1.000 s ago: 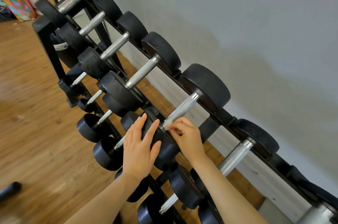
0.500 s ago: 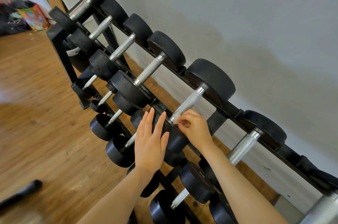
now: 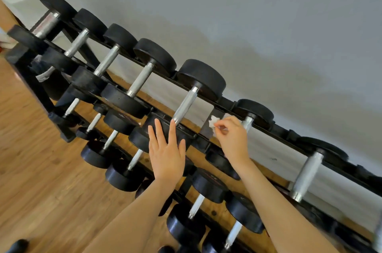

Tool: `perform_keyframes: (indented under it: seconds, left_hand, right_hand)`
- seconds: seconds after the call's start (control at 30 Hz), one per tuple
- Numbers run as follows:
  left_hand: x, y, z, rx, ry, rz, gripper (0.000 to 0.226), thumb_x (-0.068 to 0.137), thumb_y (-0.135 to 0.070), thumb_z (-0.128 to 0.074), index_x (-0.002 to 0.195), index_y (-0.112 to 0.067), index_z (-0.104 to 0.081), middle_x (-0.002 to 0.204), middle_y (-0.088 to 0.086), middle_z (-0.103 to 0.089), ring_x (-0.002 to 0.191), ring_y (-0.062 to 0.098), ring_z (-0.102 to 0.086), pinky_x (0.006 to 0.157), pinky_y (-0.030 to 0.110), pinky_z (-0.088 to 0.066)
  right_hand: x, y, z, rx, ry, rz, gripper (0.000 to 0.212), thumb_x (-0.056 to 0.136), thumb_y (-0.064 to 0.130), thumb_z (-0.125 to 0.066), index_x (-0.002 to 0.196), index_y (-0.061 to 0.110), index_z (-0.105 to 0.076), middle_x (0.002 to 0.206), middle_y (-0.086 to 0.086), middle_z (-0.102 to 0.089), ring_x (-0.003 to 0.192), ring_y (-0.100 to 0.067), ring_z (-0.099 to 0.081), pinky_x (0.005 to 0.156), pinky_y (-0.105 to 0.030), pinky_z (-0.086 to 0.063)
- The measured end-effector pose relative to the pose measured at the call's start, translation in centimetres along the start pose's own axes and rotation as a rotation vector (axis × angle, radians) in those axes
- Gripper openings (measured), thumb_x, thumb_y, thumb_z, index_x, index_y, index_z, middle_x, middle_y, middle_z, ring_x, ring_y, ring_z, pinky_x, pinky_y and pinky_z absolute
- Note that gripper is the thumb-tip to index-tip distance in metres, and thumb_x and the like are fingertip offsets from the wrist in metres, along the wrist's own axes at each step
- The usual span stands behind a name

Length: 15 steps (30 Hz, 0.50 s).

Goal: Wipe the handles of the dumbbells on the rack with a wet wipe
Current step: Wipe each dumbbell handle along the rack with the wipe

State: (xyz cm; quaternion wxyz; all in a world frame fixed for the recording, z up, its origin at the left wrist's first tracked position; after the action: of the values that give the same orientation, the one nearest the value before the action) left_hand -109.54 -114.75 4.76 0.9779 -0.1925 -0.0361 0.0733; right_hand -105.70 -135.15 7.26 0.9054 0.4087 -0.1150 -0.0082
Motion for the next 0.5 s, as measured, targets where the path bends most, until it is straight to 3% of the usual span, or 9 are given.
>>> perform_keyframes:
  seconds: [0.2, 0.3, 0.5]
  left_hand:
    - [-3.6, -2.9, -1.4, -0.012, 0.124, -0.043, 0.059, 0.105, -0.042, -0.032, 0.157, -0.026, -0.012, 0.164, 0.008, 0.013, 0.147, 0.027, 0.022, 0.121, 0.045, -0.004]
    - [-5.3, -4.9, -1.9, -0.050, 0.152, -0.091, 0.059, 0.104, -0.041, -0.031, 0.158, -0.024, -0.013, 0.164, 0.007, 0.009, 0.148, 0.021, 0.018, 0.119, 0.039, 0.005]
    - [-6.4, -8.4, -3.1, -0.053, 0.206, -0.046, 0.058, 0.105, -0.044, -0.024, 0.157, -0.027, -0.004, 0.165, 0.002, 0.011, 0.150, 0.019, 0.016, 0.119, 0.034, 0.010]
  right_hand:
    - [-3.2, -2.3, 3.6, -0.027, -0.037, -0.063, 0.011, 0.086, 0.010, -0.069, 0.097, 0.012, -0.070, 0.099, 0.006, -0.056, 0.084, 0.003, -0.054, 0.079, 0.000, -0.041]
    - [-3.4, -2.9, 4.6, -0.025, -0.045, -0.074, 0.011, 0.087, 0.010, -0.069, 0.098, 0.012, -0.070, 0.099, 0.008, -0.054, 0.084, 0.001, -0.053, 0.077, 0.001, -0.039]
    - [-2.4, -5.4, 6.0, 0.004, 0.006, -0.061, 0.013, 0.088, 0.010, -0.067, 0.100, 0.012, -0.070, 0.099, 0.009, -0.053, 0.086, -0.002, -0.056, 0.078, -0.010, -0.048]
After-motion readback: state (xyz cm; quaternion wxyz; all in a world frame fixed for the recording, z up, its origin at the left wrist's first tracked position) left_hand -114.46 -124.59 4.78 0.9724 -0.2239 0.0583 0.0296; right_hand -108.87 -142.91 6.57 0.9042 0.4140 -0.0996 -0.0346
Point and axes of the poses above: each hand's wrist, its own x-axis towards the middle knuckle, its own z-axis out of the back of the hand, y = z × x, the point moved 9 cm from there along x, towards the middle knuckle
